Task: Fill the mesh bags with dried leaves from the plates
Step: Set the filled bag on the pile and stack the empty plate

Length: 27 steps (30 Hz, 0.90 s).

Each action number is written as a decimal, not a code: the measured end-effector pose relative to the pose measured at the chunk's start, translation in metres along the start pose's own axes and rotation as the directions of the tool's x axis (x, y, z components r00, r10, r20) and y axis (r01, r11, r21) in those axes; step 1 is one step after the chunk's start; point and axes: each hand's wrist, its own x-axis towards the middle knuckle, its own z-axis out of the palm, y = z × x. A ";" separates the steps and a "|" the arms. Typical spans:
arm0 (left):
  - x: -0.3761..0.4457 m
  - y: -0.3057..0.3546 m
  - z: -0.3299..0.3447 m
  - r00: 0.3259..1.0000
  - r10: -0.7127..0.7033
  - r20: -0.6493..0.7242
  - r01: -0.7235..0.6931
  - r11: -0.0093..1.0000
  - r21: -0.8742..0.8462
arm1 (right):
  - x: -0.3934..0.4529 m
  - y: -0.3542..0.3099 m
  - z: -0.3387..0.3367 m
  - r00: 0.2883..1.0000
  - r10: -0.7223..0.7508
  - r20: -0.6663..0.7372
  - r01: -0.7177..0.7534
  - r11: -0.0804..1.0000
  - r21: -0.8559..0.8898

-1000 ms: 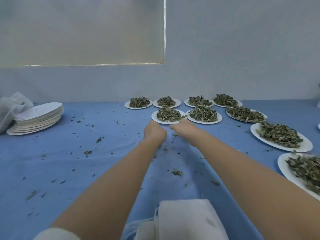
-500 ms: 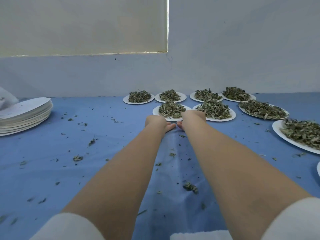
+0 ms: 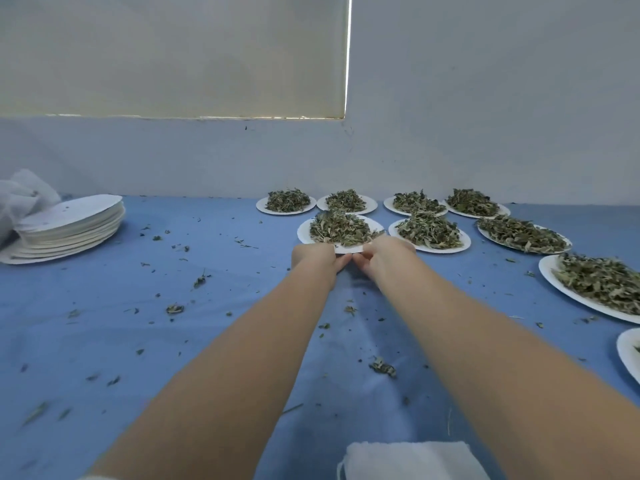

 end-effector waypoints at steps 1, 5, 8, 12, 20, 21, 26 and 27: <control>-0.003 0.000 -0.006 1.000 0.005 -0.027 -0.006 0.999 -0.033 | -0.004 0.004 0.001 1.000 0.009 -0.002 -0.009 1.000 -0.019; -0.042 0.006 -0.049 0.996 0.054 -0.074 -0.057 0.998 -0.032 | -0.053 0.026 -0.001 0.997 -0.023 0.078 0.027 0.998 -0.054; -0.074 0.012 -0.090 0.989 0.102 -0.106 -0.107 0.994 -0.037 | -0.093 0.046 0.001 0.980 -0.056 0.189 0.087 0.983 -0.161; -0.112 0.024 -0.146 0.973 0.137 -0.187 -0.144 0.989 -0.024 | -0.142 0.072 0.016 0.932 -0.019 0.362 0.132 0.948 -0.290; -0.139 0.036 -0.252 0.935 0.138 -0.327 -0.174 0.981 -0.083 | -0.199 0.137 0.066 0.847 0.125 0.517 0.147 0.880 -0.453; -0.140 0.035 -0.260 0.933 0.132 -0.335 -0.168 0.983 -0.079 | -0.204 0.144 0.070 0.849 0.130 0.512 0.148 0.872 -0.467; -0.145 0.036 -0.276 0.955 0.091 -0.282 -0.083 0.996 0.041 | -0.216 0.148 0.073 0.890 0.095 0.446 0.194 0.807 -0.558; -0.149 0.038 -0.275 0.961 0.082 -0.264 -0.066 0.995 0.069 | -0.218 0.146 0.071 0.890 0.096 0.445 0.202 0.792 -0.576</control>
